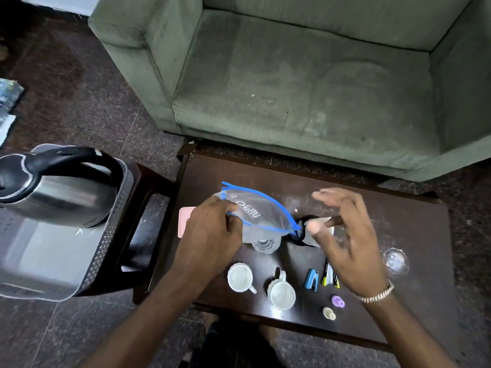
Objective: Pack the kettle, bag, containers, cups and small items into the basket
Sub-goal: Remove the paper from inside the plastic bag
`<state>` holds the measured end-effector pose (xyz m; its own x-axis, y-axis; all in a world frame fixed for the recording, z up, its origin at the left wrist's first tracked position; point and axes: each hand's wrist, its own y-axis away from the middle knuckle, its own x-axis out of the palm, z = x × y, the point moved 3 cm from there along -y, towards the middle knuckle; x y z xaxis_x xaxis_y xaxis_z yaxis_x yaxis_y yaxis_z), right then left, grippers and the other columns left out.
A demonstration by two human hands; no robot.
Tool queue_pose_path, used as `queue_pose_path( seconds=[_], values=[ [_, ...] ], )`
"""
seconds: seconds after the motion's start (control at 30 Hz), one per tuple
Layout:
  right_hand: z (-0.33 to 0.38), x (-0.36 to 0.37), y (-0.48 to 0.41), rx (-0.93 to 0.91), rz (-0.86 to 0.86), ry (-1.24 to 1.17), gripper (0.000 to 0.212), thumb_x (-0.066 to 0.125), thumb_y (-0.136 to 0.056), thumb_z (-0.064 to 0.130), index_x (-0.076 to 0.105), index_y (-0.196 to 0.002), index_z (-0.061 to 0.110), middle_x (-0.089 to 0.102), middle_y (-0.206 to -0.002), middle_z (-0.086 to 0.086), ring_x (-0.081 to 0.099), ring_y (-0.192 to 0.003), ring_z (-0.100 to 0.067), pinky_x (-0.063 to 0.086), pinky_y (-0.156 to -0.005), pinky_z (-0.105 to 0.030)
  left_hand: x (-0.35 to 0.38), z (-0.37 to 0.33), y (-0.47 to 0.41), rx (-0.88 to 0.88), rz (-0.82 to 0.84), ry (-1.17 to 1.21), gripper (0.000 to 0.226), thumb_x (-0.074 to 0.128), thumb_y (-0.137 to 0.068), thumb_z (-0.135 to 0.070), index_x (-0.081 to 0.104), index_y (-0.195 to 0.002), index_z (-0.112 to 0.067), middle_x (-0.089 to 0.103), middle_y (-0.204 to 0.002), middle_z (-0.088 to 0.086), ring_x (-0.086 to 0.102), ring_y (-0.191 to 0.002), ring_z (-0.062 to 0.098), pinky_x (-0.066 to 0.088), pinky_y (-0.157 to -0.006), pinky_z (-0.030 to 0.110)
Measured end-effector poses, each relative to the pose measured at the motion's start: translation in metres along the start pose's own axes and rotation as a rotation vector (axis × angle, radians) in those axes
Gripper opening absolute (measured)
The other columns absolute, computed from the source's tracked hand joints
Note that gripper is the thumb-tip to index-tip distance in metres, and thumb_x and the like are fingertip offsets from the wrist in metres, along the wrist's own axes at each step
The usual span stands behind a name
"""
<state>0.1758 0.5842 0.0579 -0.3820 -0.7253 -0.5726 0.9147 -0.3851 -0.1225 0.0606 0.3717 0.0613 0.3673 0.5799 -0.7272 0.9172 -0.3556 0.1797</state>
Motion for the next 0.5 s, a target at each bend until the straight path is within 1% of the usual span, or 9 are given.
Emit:
queue_pose_path(
  seconds=[0.03, 0.1, 0.2, 0.27, 0.3, 0.37, 0.43, 0.47, 0.5],
  values=[
    [0.016, 0.005, 0.004, -0.066, 0.045, 0.023, 0.050, 0.068, -0.085, 0.061, 0.062, -0.127, 0.035, 0.048, -0.135, 0.000, 0.050, -0.127, -0.022, 0.044, -0.099, -0.026, -0.001, -0.002, 0.001, 0.005, 0.005, -0.001, 0.023, 0.060, -0.086, -0.002, 0.077, -0.101, -0.008, 0.073, -0.108, 0.005, 0.069, -0.083, 0.026, 0.055, -0.082, 0.041],
    [0.035, 0.017, 0.007, -0.128, 0.136, 0.195, 0.061, 0.073, -0.074, 0.070, 0.064, -0.124, 0.037, 0.043, -0.144, -0.004, 0.042, -0.132, -0.025, 0.039, -0.106, -0.031, -0.004, -0.004, 0.002, 0.006, 0.003, -0.002, 0.026, 0.061, -0.086, -0.003, 0.078, -0.104, -0.011, 0.074, -0.104, 0.002, 0.068, -0.082, 0.023, 0.053, -0.081, 0.034],
    [0.037, 0.034, 0.000, -0.068, 0.242, 0.447, 0.062, 0.077, -0.070, 0.066, 0.066, -0.122, 0.035, 0.039, -0.149, -0.007, 0.040, -0.128, -0.030, 0.046, -0.098, -0.046, -0.010, -0.005, 0.005, -0.007, 0.004, 0.047, 0.027, 0.062, -0.086, -0.004, 0.078, -0.105, -0.016, 0.070, -0.086, -0.010, 0.066, -0.074, 0.012, 0.048, -0.075, 0.023],
    [0.032, 0.040, -0.008, 0.004, 0.324, 0.548, 0.053, 0.077, -0.071, 0.061, 0.066, -0.116, 0.035, 0.043, -0.145, -0.001, 0.043, -0.124, -0.030, 0.046, -0.091, -0.046, -0.017, -0.006, 0.008, -0.024, 0.017, 0.106, 0.028, 0.062, -0.087, -0.006, 0.077, -0.106, -0.019, 0.069, -0.079, -0.014, 0.068, -0.071, 0.006, 0.050, -0.073, 0.022],
    [0.028, 0.041, -0.013, 0.024, 0.364, 0.579, 0.045, 0.077, -0.073, 0.058, 0.066, -0.110, 0.035, 0.047, -0.135, 0.005, 0.045, -0.119, -0.028, 0.044, -0.087, -0.044, -0.020, -0.005, 0.009, -0.028, 0.017, 0.148, 0.028, 0.062, -0.086, -0.006, 0.077, -0.105, -0.020, 0.070, -0.077, -0.015, 0.069, -0.070, 0.003, 0.051, -0.070, 0.020],
    [0.027, 0.039, -0.021, 0.024, 0.416, 0.497, 0.025, 0.077, -0.079, 0.046, 0.066, -0.094, 0.029, 0.050, -0.100, 0.016, 0.052, -0.100, -0.021, 0.042, -0.077, -0.037, -0.028, 0.003, 0.010, -0.029, 0.014, 0.249, 0.026, 0.062, -0.083, -0.009, 0.075, -0.099, -0.024, 0.073, -0.074, -0.010, 0.071, -0.067, 0.006, 0.053, -0.067, 0.020],
    [0.031, 0.033, -0.028, 0.026, 0.441, 0.301, 0.020, 0.078, -0.082, 0.032, 0.062, -0.079, 0.021, 0.048, -0.077, 0.013, 0.051, -0.077, -0.011, 0.038, -0.067, -0.031, -0.033, 0.016, 0.008, -0.038, 0.041, 0.380, 0.024, 0.061, -0.077, -0.015, 0.072, -0.097, -0.025, 0.072, -0.077, -0.005, 0.071, -0.071, 0.020, 0.058, -0.069, 0.034],
    [0.035, 0.029, -0.031, 0.006, 0.440, 0.232, 0.022, 0.078, -0.082, 0.027, 0.059, -0.074, 0.019, 0.050, -0.072, 0.009, 0.050, -0.069, -0.008, 0.036, -0.063, -0.027, -0.035, 0.024, 0.006, -0.038, 0.043, 0.441, 0.024, 0.063, -0.076, -0.015, 0.069, -0.097, -0.026, 0.070, -0.081, -0.004, 0.067, -0.072, 0.022, 0.058, -0.068, 0.037],
    [0.040, 0.024, -0.034, -0.025, 0.438, 0.192, 0.025, 0.078, -0.081, 0.024, 0.056, -0.071, 0.018, 0.051, -0.069, 0.006, 0.050, -0.066, -0.010, 0.035, -0.060, -0.025, -0.037, 0.032, 0.004, -0.035, 0.029, 0.483, 0.027, 0.067, -0.074, -0.016, 0.066, -0.099, -0.028, 0.067, -0.086, -0.003, 0.064, -0.074, 0.019, 0.057, -0.067, 0.036]
  ],
)
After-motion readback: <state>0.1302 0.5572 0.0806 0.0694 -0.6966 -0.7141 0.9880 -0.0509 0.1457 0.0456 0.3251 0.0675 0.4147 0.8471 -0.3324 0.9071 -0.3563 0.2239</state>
